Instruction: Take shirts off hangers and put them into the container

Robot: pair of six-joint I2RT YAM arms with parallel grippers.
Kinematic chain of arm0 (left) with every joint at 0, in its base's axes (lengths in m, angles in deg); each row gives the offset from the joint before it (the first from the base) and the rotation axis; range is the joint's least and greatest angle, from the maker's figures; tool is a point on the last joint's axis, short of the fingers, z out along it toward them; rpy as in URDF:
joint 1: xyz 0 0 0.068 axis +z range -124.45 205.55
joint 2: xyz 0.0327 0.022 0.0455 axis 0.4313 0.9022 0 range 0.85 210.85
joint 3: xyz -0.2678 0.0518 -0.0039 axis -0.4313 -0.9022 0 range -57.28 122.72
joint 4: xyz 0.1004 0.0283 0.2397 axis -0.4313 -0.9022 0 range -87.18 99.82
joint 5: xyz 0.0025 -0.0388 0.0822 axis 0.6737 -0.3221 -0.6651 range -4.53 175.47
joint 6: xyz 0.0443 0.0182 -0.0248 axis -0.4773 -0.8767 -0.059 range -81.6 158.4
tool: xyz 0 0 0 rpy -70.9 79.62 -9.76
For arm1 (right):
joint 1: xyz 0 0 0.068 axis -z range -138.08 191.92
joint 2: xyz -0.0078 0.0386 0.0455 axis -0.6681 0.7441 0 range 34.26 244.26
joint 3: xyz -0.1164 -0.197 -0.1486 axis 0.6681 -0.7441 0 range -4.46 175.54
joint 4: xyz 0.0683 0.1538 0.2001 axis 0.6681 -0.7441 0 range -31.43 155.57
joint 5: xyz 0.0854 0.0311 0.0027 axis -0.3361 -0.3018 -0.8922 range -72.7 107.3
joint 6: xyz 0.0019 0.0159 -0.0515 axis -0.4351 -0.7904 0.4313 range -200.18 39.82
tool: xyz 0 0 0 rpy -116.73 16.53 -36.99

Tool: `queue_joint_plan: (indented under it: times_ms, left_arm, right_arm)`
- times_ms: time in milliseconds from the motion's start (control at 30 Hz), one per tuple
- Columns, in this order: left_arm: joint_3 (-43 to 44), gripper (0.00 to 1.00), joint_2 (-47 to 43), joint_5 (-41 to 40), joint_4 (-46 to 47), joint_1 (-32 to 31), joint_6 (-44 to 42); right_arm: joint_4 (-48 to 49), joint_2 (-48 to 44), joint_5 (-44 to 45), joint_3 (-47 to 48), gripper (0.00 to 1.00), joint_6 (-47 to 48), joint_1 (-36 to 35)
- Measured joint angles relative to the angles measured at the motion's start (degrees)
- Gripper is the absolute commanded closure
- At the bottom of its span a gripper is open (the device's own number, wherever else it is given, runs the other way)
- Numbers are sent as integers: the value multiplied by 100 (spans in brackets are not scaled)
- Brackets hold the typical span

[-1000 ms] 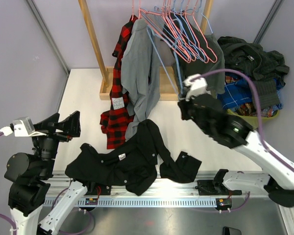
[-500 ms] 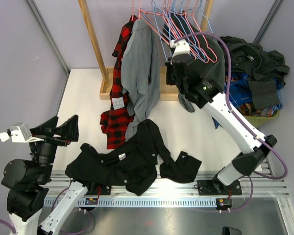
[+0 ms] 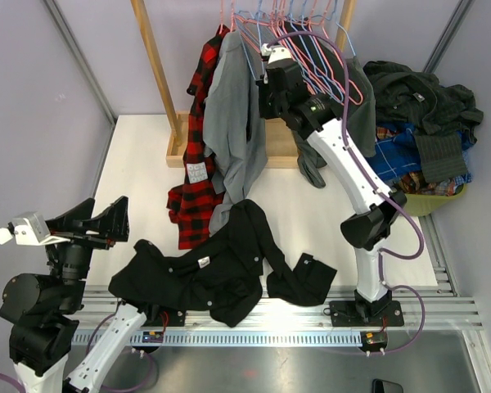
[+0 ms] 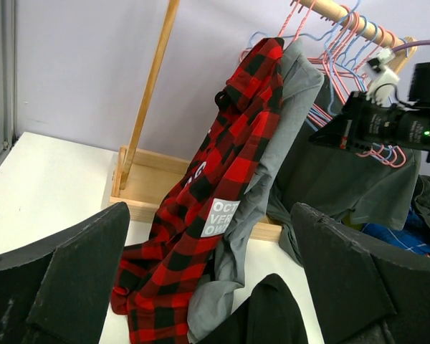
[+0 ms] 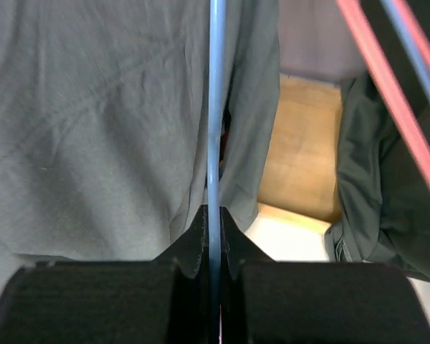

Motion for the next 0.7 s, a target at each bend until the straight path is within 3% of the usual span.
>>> queue_joint_plan:
  times_ms: [100, 133, 233, 267, 367, 533, 700]
  left_arm:
    - [0, 1, -26, 0, -2, 0, 0]
    - [0, 1, -31, 0, -2, 0, 0]
    - [0, 1, -31, 4, -4, 0, 4]
    - [0, 1, -31, 7, -7, 0, 4]
    - [0, 1, -31, 22, -7, 0, 7]
    - [0, 1, -33, 48, -9, 0, 11]
    - [0, 1, -31, 138, -9, 0, 66]
  right_arm:
    - [-249, 140, -127, 94, 96, 0, 24]
    - [-269, 146, -144, 94, 53, 0, 33]
    - [-367, 101, -243, 46, 10, -37, 57]
    - [-389, 46, -273, -66, 1, -33, 55]
    - [-376, -393, -428, -859, 1, -31, 55]
    - [-26, -2002, -710, -3206, 1, -142, -50]
    - [304, -3600, -721, -4872, 1, -334, -778]
